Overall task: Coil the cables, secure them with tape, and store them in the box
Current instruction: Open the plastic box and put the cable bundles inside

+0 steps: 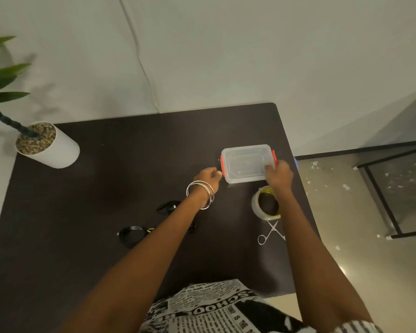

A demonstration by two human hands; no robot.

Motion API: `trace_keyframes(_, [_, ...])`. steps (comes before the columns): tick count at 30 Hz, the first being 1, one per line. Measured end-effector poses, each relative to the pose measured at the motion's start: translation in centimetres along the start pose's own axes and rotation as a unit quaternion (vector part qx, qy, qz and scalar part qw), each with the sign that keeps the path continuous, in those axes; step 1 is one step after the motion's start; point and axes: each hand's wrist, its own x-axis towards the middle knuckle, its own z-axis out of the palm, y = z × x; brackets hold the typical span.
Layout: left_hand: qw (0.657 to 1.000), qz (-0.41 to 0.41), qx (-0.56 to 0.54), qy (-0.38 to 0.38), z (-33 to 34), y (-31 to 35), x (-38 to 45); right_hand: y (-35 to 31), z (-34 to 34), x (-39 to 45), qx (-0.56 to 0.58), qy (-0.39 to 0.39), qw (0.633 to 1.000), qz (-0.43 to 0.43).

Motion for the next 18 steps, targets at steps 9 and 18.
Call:
trace_keyframes(9, [0.992,0.006,-0.026,0.124,-1.9,0.1,2.0,-1.1,2.8,-0.7,0.024,0.022,0.998,-0.049])
trace_keyframes(18, [0.965,0.026,-0.002,0.261,-12.0,-7.9,0.3,-4.2,11.1,-7.5,0.050,-0.093,0.987,-0.117])
